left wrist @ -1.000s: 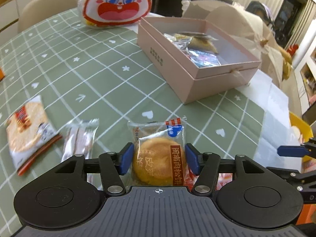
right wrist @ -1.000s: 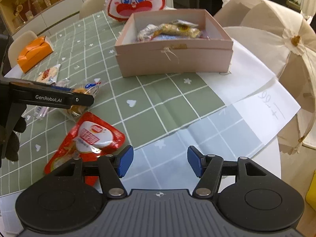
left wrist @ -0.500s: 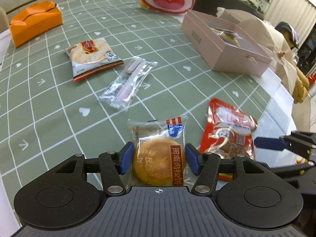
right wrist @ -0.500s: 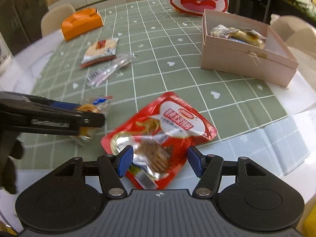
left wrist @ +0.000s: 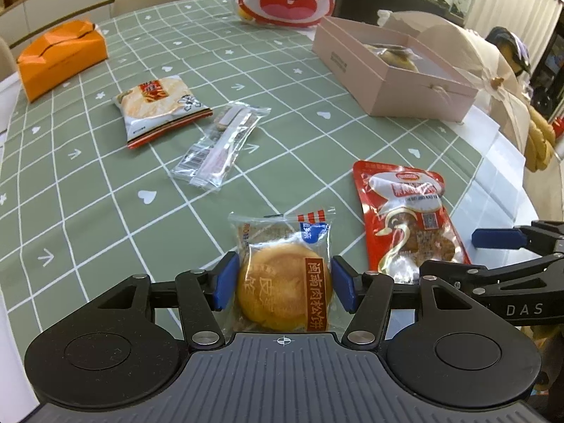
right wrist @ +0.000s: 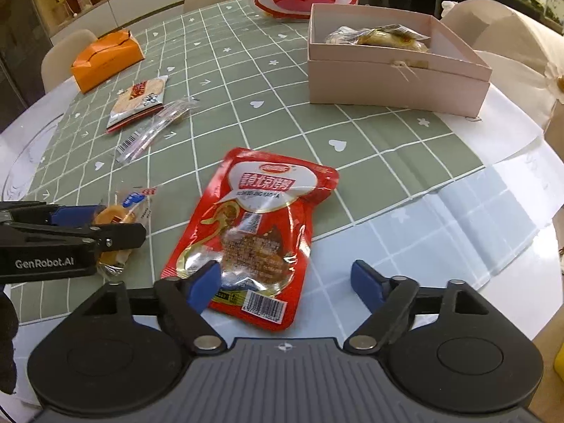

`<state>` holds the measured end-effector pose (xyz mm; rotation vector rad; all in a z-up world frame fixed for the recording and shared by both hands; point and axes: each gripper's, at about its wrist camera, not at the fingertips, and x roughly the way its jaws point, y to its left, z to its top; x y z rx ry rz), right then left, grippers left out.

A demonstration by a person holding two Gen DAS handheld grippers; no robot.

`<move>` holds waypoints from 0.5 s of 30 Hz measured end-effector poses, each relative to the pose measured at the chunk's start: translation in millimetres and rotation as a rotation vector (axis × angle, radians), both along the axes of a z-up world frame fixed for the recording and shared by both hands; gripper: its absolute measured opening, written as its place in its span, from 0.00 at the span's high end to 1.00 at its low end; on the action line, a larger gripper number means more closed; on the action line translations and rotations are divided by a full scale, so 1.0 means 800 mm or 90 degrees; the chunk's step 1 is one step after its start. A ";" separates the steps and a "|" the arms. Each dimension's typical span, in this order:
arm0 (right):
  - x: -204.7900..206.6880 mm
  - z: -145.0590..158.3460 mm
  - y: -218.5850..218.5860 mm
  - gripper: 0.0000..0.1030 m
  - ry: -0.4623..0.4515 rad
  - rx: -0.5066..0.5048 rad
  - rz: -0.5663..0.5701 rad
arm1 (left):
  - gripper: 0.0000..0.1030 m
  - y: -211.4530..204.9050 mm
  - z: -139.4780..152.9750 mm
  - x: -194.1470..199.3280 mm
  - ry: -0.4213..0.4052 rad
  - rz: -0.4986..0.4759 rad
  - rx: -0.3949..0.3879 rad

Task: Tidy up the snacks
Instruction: 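Move the right gripper to the red spicy snack pack while the left holds the bun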

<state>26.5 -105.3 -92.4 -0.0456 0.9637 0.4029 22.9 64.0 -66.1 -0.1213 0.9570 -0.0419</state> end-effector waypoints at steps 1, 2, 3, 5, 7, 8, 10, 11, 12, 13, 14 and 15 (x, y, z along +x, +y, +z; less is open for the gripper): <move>-0.001 -0.001 0.001 0.11 0.002 0.003 0.000 | 0.39 -0.001 0.000 0.000 -0.001 -0.001 0.003; -0.001 -0.002 0.002 0.08 0.008 0.009 0.000 | 0.39 -0.002 0.000 -0.001 -0.002 -0.002 0.004; 0.000 -0.004 0.003 0.02 0.015 0.017 0.000 | 0.39 -0.001 0.000 -0.001 -0.002 -0.002 0.004; 0.002 -0.005 0.007 0.00 0.016 0.016 -0.008 | 0.39 0.001 -0.001 -0.001 -0.004 -0.001 0.000; 0.002 -0.005 0.012 0.00 0.016 0.002 -0.004 | 0.39 0.002 -0.001 -0.002 -0.006 0.002 -0.004; 0.003 -0.005 0.014 0.00 0.016 -0.007 0.002 | 0.39 0.002 -0.001 -0.002 -0.006 0.003 -0.003; 0.006 -0.003 0.016 0.05 0.019 -0.020 0.002 | 0.39 0.001 -0.001 -0.003 -0.005 0.005 0.000; 0.006 0.002 0.016 0.08 0.014 -0.018 -0.008 | 0.39 0.000 0.000 -0.004 -0.005 0.006 0.001; 0.006 0.006 0.015 0.10 0.005 -0.013 -0.013 | 0.39 0.000 0.000 -0.005 -0.004 0.007 0.001; 0.005 0.015 0.014 0.10 -0.014 0.000 -0.020 | 0.39 0.001 0.000 -0.007 -0.004 0.009 0.000; 0.005 0.021 0.014 0.10 -0.026 0.012 -0.027 | 0.39 0.001 0.000 -0.009 -0.004 0.011 -0.001; 0.008 0.026 0.014 0.10 -0.028 0.027 -0.037 | 0.39 0.002 0.000 -0.010 -0.005 0.012 -0.002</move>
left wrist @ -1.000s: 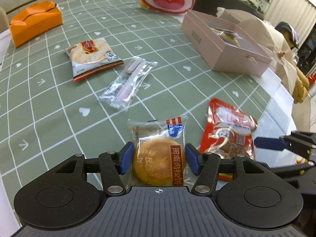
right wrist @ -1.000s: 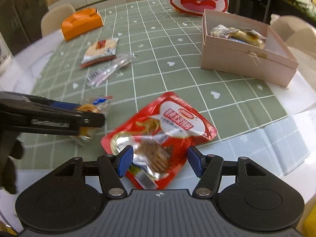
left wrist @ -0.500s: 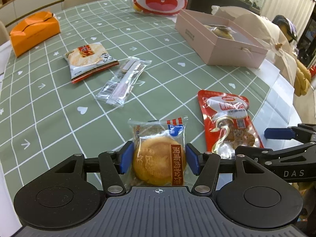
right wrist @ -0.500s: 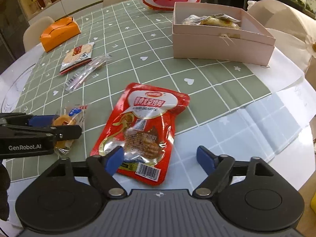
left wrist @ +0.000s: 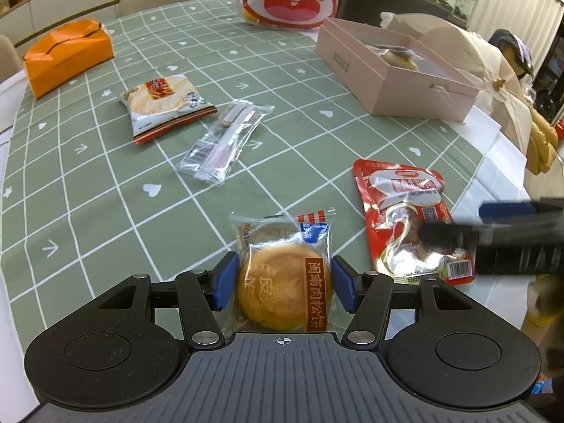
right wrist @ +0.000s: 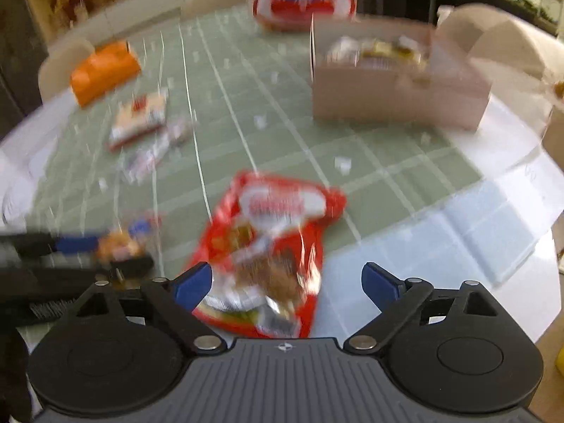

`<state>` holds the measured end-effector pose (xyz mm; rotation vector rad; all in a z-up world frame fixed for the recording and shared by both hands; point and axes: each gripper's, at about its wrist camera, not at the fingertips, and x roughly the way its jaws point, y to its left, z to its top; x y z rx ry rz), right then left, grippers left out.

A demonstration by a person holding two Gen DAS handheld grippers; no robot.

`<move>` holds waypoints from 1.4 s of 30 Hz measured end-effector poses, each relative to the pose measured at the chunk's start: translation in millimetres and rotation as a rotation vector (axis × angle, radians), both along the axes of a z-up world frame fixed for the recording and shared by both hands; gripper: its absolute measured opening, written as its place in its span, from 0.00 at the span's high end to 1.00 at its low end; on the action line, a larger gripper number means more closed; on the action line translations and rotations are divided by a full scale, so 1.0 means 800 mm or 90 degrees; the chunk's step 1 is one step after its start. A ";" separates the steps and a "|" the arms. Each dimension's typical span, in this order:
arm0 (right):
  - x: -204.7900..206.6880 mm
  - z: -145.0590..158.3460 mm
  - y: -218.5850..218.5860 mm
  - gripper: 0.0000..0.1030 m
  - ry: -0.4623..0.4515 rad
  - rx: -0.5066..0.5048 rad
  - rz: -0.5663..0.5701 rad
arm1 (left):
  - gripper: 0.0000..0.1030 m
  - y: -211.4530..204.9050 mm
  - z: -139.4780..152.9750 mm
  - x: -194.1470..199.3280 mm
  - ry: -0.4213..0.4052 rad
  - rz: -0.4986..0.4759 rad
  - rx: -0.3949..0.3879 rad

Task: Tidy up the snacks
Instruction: 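Move the right gripper to the red spicy snack pack while the left holds the bun, then grasp the red spicy snack pack with the right gripper and lift it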

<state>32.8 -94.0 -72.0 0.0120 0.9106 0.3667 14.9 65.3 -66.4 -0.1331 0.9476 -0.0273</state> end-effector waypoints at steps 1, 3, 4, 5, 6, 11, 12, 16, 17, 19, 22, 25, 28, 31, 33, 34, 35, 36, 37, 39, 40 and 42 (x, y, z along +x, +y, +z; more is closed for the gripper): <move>0.006 0.002 0.002 0.10 0.008 0.017 -0.012 | 0.39 0.000 0.000 -0.001 -0.001 0.000 0.001; 0.022 -0.004 0.011 0.10 0.044 0.032 -0.032 | 0.39 -0.001 0.000 -0.003 -0.002 0.000 0.004; 0.031 -0.011 0.019 0.10 0.069 0.026 -0.043 | 0.39 -0.002 0.000 -0.003 -0.001 0.000 0.006; 0.038 -0.017 0.026 0.10 0.088 0.016 -0.049 | 0.39 -0.002 0.000 -0.004 0.001 0.000 0.008; 0.040 -0.022 0.033 0.07 0.094 0.001 -0.050 | 0.39 -0.002 0.000 -0.004 0.002 0.000 0.009; 0.036 -0.031 0.061 0.07 0.056 -0.102 -0.006 | 0.39 -0.003 0.001 -0.006 0.003 0.001 0.010; 0.034 -0.032 0.058 0.07 0.049 -0.103 0.001 | 0.39 -0.003 0.001 -0.006 0.003 0.001 0.010; 0.025 -0.033 0.045 0.12 0.020 -0.100 0.027 | 0.39 -0.003 0.001 -0.007 0.001 0.000 0.008; 0.023 -0.032 0.041 0.13 0.014 -0.098 0.031 | 0.39 -0.003 0.001 -0.008 0.000 -0.001 0.009; 0.020 -0.031 0.035 0.20 0.005 -0.097 0.039 | 0.39 -0.003 0.000 -0.008 -0.003 -0.003 0.009; 0.015 -0.028 0.027 0.25 -0.005 -0.108 0.056 | 0.39 -0.002 -0.001 -0.011 -0.010 -0.005 0.008; 0.012 -0.017 0.015 0.54 -0.008 -0.094 0.058 | 0.39 -0.003 -0.001 -0.011 -0.011 -0.005 0.011; 0.015 -0.008 0.002 0.57 0.004 -0.079 0.048 | 0.39 -0.005 0.000 -0.010 -0.008 -0.001 0.014; 0.014 -0.007 -0.005 0.58 -0.001 -0.076 0.042 | 0.39 -0.006 0.000 -0.010 -0.007 0.000 0.017; 0.012 -0.007 -0.008 0.59 -0.003 -0.074 0.040 | 0.39 -0.006 0.000 -0.010 -0.006 -0.001 0.018; 0.010 -0.006 -0.009 0.60 -0.007 -0.080 0.040 | 0.39 -0.006 0.000 -0.010 -0.006 -0.002 0.019; 0.008 -0.004 -0.009 0.60 -0.013 -0.085 0.041 | 0.39 -0.006 0.000 -0.010 -0.006 -0.002 0.019; 0.007 -0.003 -0.007 0.61 -0.018 -0.090 0.044 | 0.39 -0.006 0.000 -0.009 -0.006 -0.003 0.019; 0.005 0.000 -0.006 0.62 -0.024 -0.092 0.048 | 0.39 -0.006 0.000 -0.010 -0.006 -0.003 0.020; 0.002 0.006 -0.005 0.63 -0.033 -0.093 0.053 | 0.39 -0.006 0.000 -0.010 -0.006 -0.002 0.019; 0.001 0.008 -0.005 0.64 -0.036 -0.093 0.054 | 0.39 -0.005 0.000 -0.009 -0.006 0.000 0.017; -0.001 0.014 -0.005 0.64 -0.042 -0.093 0.056 | 0.39 -0.005 0.001 -0.009 -0.004 0.007 0.011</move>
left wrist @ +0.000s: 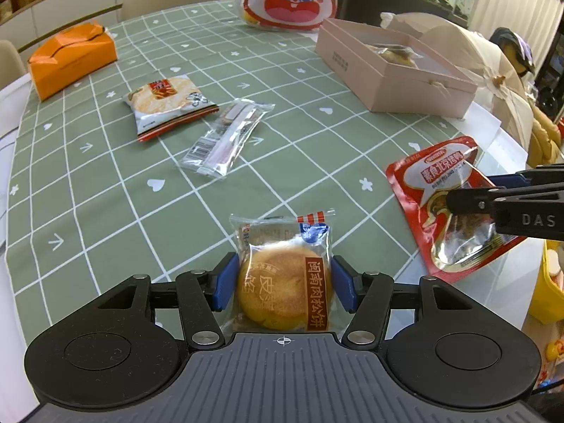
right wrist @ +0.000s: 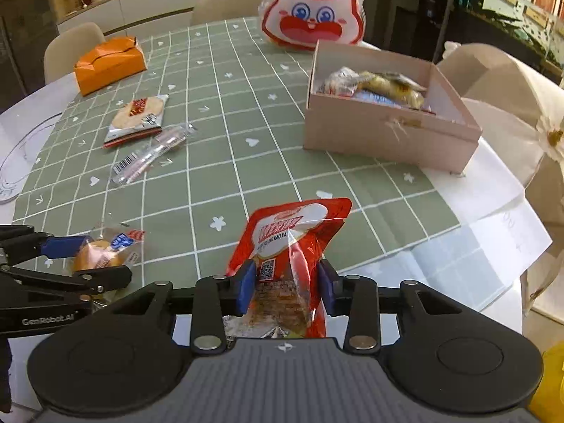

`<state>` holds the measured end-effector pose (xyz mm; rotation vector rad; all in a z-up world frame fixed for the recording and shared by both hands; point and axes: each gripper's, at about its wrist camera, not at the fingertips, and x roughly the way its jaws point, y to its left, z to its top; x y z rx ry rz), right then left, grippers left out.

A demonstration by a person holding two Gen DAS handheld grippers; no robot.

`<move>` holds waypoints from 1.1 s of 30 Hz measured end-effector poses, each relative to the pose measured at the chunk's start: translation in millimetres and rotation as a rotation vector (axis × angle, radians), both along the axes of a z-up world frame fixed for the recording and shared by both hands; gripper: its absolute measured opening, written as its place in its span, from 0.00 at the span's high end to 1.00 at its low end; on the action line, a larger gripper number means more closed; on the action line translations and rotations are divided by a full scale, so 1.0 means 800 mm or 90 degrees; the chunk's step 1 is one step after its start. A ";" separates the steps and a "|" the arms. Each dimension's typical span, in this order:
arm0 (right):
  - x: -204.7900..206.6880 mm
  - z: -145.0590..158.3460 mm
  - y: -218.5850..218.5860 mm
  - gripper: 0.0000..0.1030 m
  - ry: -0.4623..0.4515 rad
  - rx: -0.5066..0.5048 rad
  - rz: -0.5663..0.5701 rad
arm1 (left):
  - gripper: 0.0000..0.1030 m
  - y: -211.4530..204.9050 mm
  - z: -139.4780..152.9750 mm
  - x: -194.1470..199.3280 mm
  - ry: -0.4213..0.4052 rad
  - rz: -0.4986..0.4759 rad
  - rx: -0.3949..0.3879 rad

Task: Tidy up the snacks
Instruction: 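Grasp the red spicy snack pack with the right gripper and lift it, then carry the bun and red pack into the pink box and open both grippers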

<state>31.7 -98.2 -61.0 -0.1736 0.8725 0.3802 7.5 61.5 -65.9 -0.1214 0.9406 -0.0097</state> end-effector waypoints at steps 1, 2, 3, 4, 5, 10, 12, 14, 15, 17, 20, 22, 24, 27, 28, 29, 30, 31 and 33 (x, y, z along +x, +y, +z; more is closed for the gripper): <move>-0.001 0.004 -0.001 0.65 -0.004 0.002 0.001 | 0.40 0.000 0.001 0.000 0.002 0.005 -0.005; -0.003 0.008 -0.002 0.65 -0.007 0.003 0.003 | 0.40 0.000 0.001 -0.001 0.004 0.008 -0.011; -0.004 0.012 -0.004 0.65 -0.010 0.005 0.004 | 0.40 0.000 0.002 -0.001 0.005 0.007 -0.020; -0.005 0.015 -0.006 0.66 -0.013 0.007 0.005 | 0.40 -0.001 0.003 -0.002 0.005 0.003 -0.028; -0.006 0.020 -0.009 0.66 -0.016 0.010 0.005 | 0.40 -0.003 0.004 -0.003 0.004 -0.001 -0.033; -0.005 0.043 -0.031 0.77 -0.023 0.030 -0.001 | 0.40 -0.018 0.021 -0.002 -0.016 -0.027 -0.050; -0.001 0.048 -0.040 0.78 -0.025 0.035 -0.002 | 0.40 -0.025 0.027 0.005 -0.020 -0.037 -0.054; 0.005 0.047 -0.047 0.78 -0.019 0.037 -0.007 | 0.40 -0.033 0.030 0.011 -0.019 -0.044 -0.058; 0.007 0.045 -0.049 0.78 -0.017 0.039 -0.009 | 0.40 -0.037 0.030 0.014 -0.017 -0.046 -0.060; 0.008 0.042 -0.054 0.78 -0.012 0.045 -0.011 | 0.40 -0.044 0.029 0.018 -0.010 -0.050 -0.060; 0.007 0.038 -0.056 0.78 -0.001 0.051 -0.009 | 0.40 -0.052 0.026 0.022 -0.001 -0.059 -0.058; 0.011 0.030 -0.059 0.77 0.026 0.059 -0.015 | 0.40 -0.055 0.024 0.024 0.003 -0.063 -0.057; 0.017 0.017 -0.062 0.73 0.052 0.065 -0.027 | 0.40 -0.056 0.024 0.023 0.005 -0.064 -0.057; 0.023 0.001 -0.067 0.72 0.074 0.089 -0.045 | 0.40 -0.057 0.023 0.022 0.010 -0.065 -0.057; 0.025 -0.003 -0.067 0.72 0.080 0.100 -0.048 | 0.40 -0.057 0.022 0.021 0.012 -0.065 -0.056; 0.025 -0.005 -0.067 0.72 0.084 0.106 -0.048 | 0.40 -0.057 0.022 0.020 0.012 -0.065 -0.056; 0.024 -0.006 -0.066 0.72 0.083 0.105 -0.048 | 0.40 -0.056 0.022 0.018 0.013 -0.065 -0.056; 0.022 -0.005 -0.064 0.73 0.078 0.102 -0.045 | 0.40 -0.056 0.022 0.017 0.013 -0.065 -0.056; 0.018 -0.002 -0.058 0.73 0.066 0.088 -0.035 | 0.40 -0.054 0.022 0.016 0.015 -0.063 -0.056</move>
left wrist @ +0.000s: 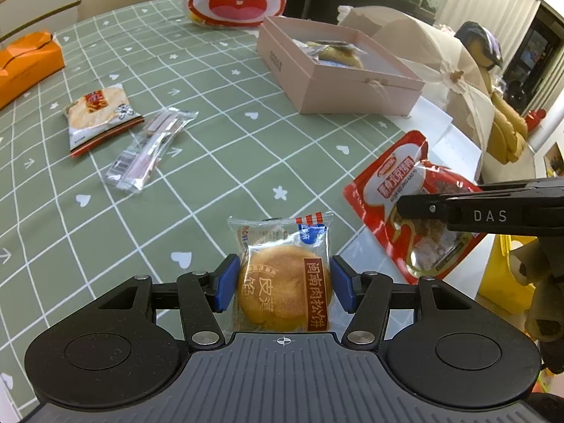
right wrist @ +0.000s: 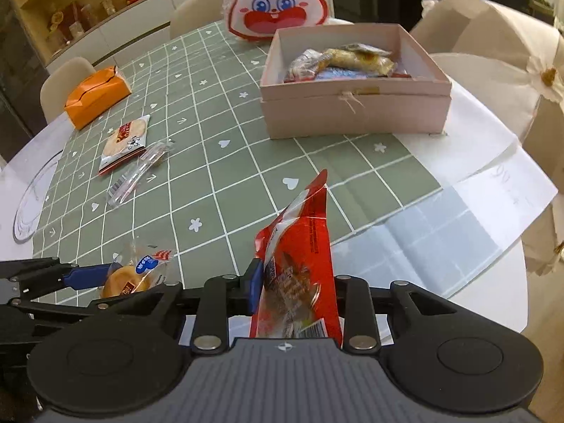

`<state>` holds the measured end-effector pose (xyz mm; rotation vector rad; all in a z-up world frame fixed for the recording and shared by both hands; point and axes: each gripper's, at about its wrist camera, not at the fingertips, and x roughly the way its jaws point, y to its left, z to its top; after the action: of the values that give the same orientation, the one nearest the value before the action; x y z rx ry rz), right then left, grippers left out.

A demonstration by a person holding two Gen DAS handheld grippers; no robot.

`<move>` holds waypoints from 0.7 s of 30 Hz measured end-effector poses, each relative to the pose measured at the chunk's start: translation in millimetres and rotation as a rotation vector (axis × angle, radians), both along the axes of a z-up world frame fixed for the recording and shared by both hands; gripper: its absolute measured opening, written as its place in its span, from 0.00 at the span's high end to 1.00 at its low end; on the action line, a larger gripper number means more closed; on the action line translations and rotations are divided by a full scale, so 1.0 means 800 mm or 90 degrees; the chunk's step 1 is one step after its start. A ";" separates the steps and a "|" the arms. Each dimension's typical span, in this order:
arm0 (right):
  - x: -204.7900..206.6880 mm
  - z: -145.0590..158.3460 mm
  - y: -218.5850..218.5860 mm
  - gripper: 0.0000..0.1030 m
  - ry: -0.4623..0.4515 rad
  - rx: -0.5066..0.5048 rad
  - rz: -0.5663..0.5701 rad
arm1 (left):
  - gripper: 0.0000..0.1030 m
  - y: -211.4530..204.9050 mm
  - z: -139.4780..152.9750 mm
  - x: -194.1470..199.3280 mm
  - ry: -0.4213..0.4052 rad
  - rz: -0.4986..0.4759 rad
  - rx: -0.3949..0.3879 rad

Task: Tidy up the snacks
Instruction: 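Carry the bun and red pack into the pink box and open both grippers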

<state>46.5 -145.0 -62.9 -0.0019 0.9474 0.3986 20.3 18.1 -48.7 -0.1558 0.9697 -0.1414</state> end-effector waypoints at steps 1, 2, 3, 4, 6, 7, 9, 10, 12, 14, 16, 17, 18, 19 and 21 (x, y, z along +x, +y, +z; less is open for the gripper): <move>-0.002 0.001 0.003 0.73 -0.005 -0.008 0.004 | 0.40 0.000 0.000 0.000 0.001 0.001 0.000; -0.004 0.003 0.006 0.74 -0.011 -0.014 0.007 | 0.40 0.001 -0.001 -0.001 0.002 0.002 0.000; -0.005 0.004 0.008 0.74 -0.014 -0.018 0.009 | 0.40 0.001 -0.001 -0.002 0.003 0.002 0.000; -0.005 0.006 0.008 0.74 -0.016 -0.018 0.010 | 0.40 0.000 0.000 -0.002 0.002 0.001 0.000; -0.007 0.008 0.009 0.74 -0.017 -0.017 0.011 | 0.40 -0.001 0.000 -0.003 0.000 -0.002 -0.001; -0.008 0.010 0.009 0.75 -0.018 -0.017 0.011 | 0.40 -0.001 0.001 -0.003 -0.001 -0.003 -0.002; -0.010 0.014 0.010 0.75 -0.024 -0.018 0.012 | 0.40 -0.001 0.003 -0.002 -0.004 -0.004 -0.005; -0.010 0.018 0.009 0.76 -0.028 -0.017 0.011 | 0.40 -0.001 0.004 -0.001 -0.006 -0.003 -0.007; -0.010 0.027 0.007 0.77 -0.038 -0.012 0.011 | 0.40 -0.001 0.009 0.004 -0.012 -0.001 -0.009; -0.007 0.040 0.003 0.78 -0.048 -0.005 0.010 | 0.40 -0.001 0.017 0.012 -0.019 0.000 -0.014; 0.000 0.060 -0.005 0.78 -0.066 0.006 0.011 | 0.40 -0.002 0.036 0.026 -0.041 0.000 -0.023; 0.006 0.076 -0.010 0.78 -0.083 0.011 0.012 | 0.40 -0.004 0.048 0.034 -0.058 -0.001 -0.023; 0.012 0.091 -0.015 0.78 -0.103 0.013 0.012 | 0.40 -0.006 0.059 0.042 -0.074 -0.004 -0.020; 0.020 0.111 -0.021 0.78 -0.129 0.016 0.011 | 0.40 -0.010 0.074 0.052 -0.095 -0.009 -0.016; 0.035 0.142 -0.031 0.78 -0.170 0.019 0.013 | 0.40 -0.019 0.098 0.071 -0.128 -0.018 -0.008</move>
<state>74.2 -170.0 51.0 -0.0370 0.6783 0.4200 77.0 2.9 29.5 -0.1366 0.7706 -0.1863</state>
